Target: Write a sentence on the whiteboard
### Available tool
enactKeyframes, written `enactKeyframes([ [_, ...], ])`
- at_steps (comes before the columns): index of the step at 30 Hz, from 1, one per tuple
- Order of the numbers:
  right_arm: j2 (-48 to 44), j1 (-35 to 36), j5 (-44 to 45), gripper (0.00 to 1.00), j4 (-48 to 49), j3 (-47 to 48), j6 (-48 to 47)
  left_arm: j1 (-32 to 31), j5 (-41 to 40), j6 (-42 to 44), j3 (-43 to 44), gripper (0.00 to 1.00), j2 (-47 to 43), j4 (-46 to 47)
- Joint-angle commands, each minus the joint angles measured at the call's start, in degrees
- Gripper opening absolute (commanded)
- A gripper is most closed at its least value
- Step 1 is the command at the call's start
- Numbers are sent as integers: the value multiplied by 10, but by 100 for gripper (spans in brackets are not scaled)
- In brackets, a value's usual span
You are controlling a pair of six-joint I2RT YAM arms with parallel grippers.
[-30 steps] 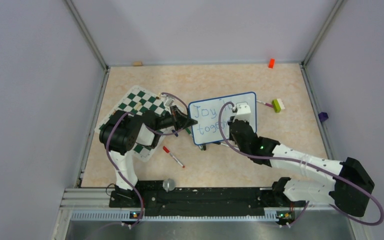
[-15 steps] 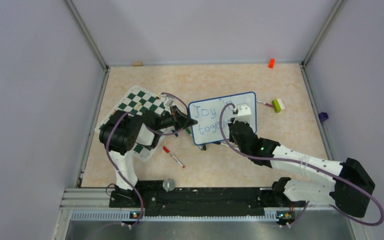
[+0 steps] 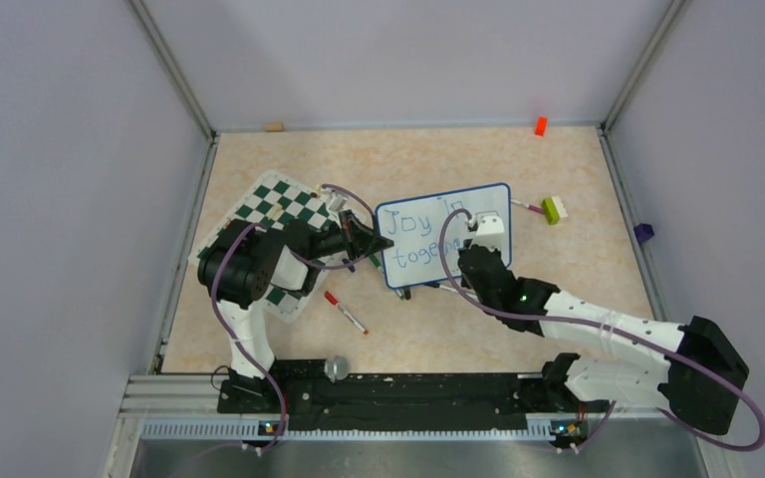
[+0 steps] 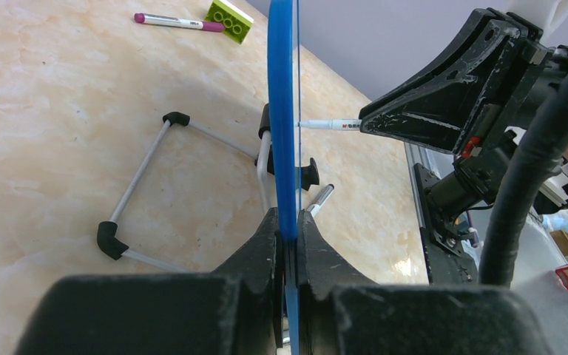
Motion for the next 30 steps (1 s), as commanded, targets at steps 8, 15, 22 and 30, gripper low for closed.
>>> enactKeyframes([
  [8, -43, 1, 20, 0, -6, 25, -10, 0, 22, 72, -5, 0, 8, 37],
  [15, -79, 2, 4, 0, -6, 26, -20, 1, 23, 72, -4, 0, 9, 37],
  [22, -40, 2, 15, 0, 5, 43, -29, 1, 23, 72, -4, 0, 9, 37],
  [30, -22, -5, 27, 0, 26, 43, -30, 1, 23, 73, -4, 0, 8, 37],
])
